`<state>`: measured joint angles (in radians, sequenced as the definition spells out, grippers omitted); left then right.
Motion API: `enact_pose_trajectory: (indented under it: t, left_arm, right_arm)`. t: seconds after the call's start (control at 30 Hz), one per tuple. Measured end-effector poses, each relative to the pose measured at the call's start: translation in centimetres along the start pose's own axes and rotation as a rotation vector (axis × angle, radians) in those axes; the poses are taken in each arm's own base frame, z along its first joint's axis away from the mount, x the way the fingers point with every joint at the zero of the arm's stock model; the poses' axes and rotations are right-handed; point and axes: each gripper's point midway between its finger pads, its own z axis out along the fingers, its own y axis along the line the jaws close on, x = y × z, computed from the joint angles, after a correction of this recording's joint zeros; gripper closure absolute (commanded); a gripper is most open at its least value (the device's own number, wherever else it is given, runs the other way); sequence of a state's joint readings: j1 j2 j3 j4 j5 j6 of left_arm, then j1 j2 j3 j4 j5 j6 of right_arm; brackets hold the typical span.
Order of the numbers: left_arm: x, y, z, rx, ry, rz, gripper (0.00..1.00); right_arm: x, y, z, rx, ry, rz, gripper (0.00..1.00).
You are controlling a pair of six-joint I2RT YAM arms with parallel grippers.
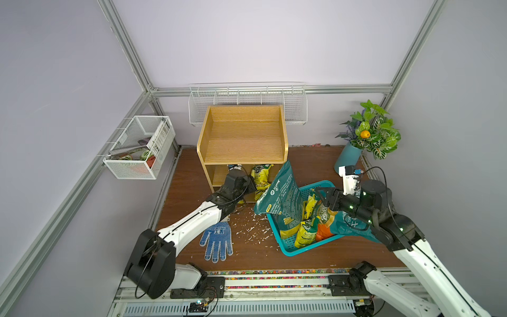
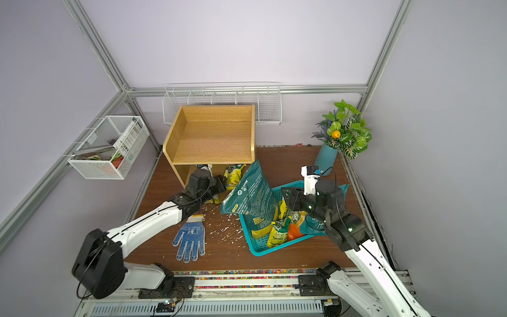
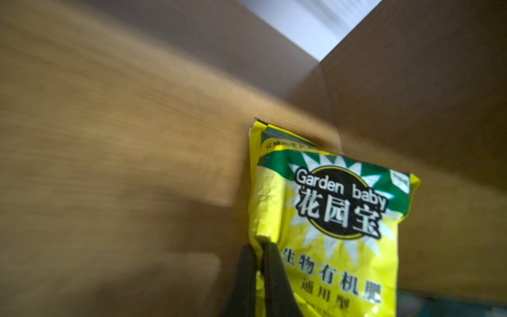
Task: Take down the fertilizer bag from the shelf
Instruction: Pick up the fertilizer bag from the shelf, then place the fertilizer bag in the storage box.
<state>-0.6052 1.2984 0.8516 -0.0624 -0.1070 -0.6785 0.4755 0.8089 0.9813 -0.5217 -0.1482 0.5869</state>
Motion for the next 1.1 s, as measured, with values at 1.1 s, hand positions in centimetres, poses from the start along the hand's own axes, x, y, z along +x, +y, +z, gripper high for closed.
enact_pose_trajectory:
  t: [1.1]
  left_arm:
    - [-6.6, -12.4, -26.4, 0.669, -0.141, 0.223, 1.0]
  right_arm:
    - [2.4, 19.3, 4.7, -0.587, 0.183, -0.085, 0.13]
